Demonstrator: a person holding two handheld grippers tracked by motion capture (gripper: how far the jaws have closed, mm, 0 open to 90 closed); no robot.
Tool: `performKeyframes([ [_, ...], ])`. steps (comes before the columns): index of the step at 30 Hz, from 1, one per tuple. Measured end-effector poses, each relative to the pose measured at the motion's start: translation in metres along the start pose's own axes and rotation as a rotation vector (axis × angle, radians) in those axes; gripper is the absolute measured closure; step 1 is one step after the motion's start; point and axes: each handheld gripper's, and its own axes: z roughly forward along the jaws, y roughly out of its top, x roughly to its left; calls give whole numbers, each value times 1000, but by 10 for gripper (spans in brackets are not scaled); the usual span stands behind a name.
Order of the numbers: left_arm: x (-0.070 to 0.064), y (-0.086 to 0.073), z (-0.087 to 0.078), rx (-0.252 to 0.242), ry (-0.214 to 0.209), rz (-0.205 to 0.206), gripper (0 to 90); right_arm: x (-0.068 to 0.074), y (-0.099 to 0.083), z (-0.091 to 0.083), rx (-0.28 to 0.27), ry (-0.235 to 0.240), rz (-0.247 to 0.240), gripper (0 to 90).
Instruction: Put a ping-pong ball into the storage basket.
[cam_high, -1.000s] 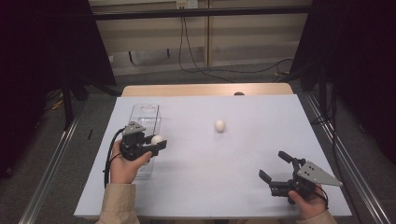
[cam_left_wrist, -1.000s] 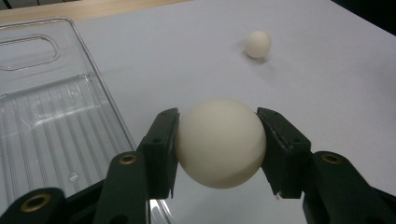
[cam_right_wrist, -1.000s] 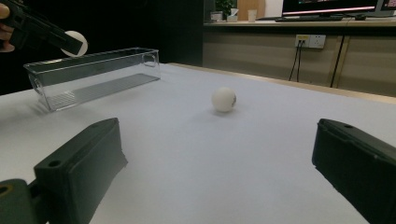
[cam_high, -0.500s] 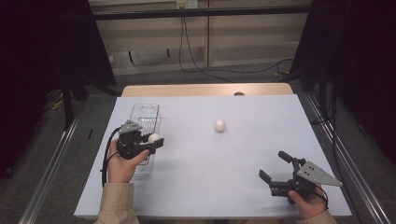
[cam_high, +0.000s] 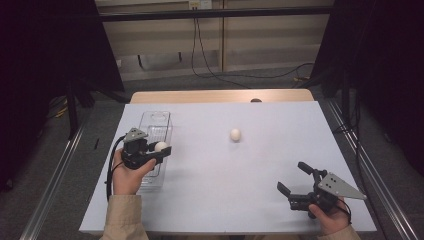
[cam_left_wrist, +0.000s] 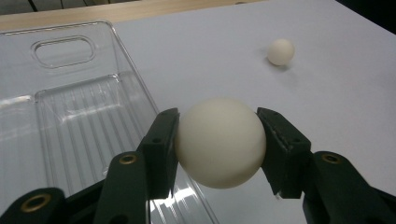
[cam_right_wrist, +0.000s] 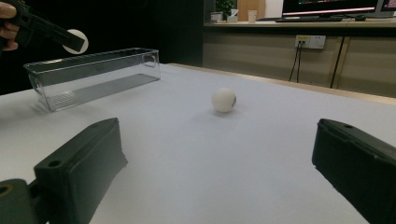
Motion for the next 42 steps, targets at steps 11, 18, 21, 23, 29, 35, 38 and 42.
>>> performKeyframes([
  [11,4,-1,0,2,26,4,511,0,0,0,1,0,-1,14],
  [18,6,-1,0,3,36,3,511,0,0,0,1,1,-1,14],
  [21,7,-1,0,2,43,6,511,0,0,0,0,0,1,13],
  [23,8,-1,0,1,50,3,511,0,0,0,1,1,0,14],
  [29,10,-1,1,-1,58,1,511,0,0,1,3,0,-2,14],
  [35,12,-2,2,6,68,3,511,-1,0,0,2,-1,0,14],
  [38,13,-2,3,12,75,8,511,-1,0,0,3,-1,-1,14],
  [42,15,-4,4,13,84,1,511,-1,0,0,3,-1,-1,14],
])
